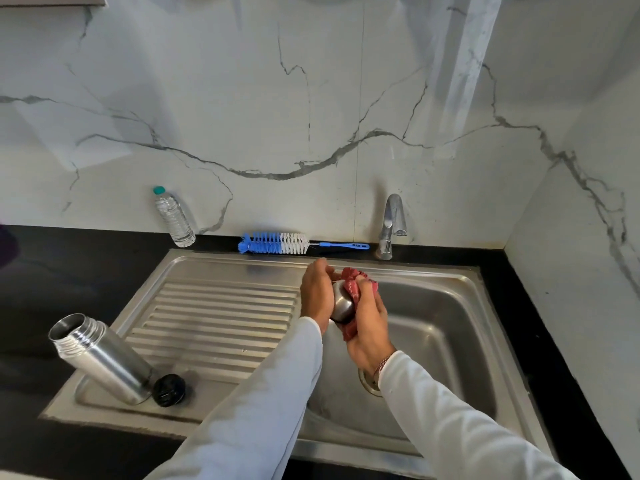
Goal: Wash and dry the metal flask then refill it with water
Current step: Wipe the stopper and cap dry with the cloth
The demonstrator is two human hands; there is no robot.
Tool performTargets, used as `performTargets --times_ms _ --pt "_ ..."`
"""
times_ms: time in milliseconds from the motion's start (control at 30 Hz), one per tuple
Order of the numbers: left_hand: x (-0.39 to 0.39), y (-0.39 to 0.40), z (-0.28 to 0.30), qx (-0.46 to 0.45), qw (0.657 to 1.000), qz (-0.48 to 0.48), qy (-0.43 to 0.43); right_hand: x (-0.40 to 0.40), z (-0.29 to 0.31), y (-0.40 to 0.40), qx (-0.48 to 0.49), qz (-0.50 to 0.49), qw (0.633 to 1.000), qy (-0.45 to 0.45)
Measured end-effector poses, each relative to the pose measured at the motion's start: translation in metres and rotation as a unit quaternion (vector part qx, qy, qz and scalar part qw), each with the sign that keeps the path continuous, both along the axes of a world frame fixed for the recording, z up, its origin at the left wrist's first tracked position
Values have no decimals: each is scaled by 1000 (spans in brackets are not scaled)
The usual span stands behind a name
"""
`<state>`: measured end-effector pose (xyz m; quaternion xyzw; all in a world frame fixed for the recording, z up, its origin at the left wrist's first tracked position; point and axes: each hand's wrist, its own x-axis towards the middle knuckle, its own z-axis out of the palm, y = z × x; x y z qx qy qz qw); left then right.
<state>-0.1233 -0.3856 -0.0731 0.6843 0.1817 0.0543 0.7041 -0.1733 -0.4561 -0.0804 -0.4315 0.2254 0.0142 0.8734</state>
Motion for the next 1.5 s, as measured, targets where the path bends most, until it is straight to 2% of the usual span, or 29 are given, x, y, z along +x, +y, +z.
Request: performTargets --times_ms 67,133,167,233,300,400,433,467,533,600,667,767,867,900,1033,1133,1267,1300,1333,1367,1467,1500 --pt "-5 3 -6 49 994 78 -61 5 5 -3 -45 -3 999 9" --pt "-13 4 -3 90 985 108 -98 11 9 -5 -70 -27 997 26" --pt "-19 1 2 82 984 116 -108 14 12 -5 -74 -41 996 26" --pt "-31 -12 7 0 988 132 -84 17 20 -5 -82 -55 995 24" --pt "-40 -24 9 -70 988 117 -76 15 26 -4 -79 -51 995 11" --pt "-41 -28 6 20 991 61 -118 11 23 -4 -99 -30 994 -17" --pt "-39 -26 8 26 991 57 -119 9 20 -5 -117 -23 992 -33" --pt "-37 -24 13 -5 993 59 -103 6 18 -4 -142 -19 988 -57" --pt "-32 -19 27 -140 988 69 -7 -5 10 -4 -229 -12 963 -145" --pt "-27 -15 37 -259 962 35 74 -12 0 -9 -326 13 914 -243" --pt "-23 -9 41 -355 928 -19 110 -12 -3 -20 -398 73 863 -303" --pt "-21 3 43 -410 898 -114 113 0 -2 -41 -490 152 774 -371" --pt "-18 11 44 -385 897 -193 102 17 -4 -57 -566 174 695 -408" --pt "-17 12 42 -368 903 -202 94 22 -5 -61 -576 171 685 -411" --pt "-13 14 30 -371 905 -197 68 24 -10 -68 -592 139 688 -397" --pt "-11 21 23 -358 909 -198 83 23 -9 -68 -670 52 622 -402" --pt "-5 30 24 -273 926 -223 132 23 -14 -73 -679 107 570 -449" --pt "-2 31 25 -243 934 -217 143 24 -14 -76 -690 116 547 -459" --pt "-2 30 27 -214 942 -213 150 25 -14 -79 -708 116 511 -473" --pt "0 29 27 -174 951 -207 151 26 -14 -81 -734 108 459 -488" --pt "4 26 28 30 967 -211 138 28 -8 -91 -812 91 248 -520" --pt "7 25 29 98 964 -211 130 27 -6 -93 -829 85 199 -515"
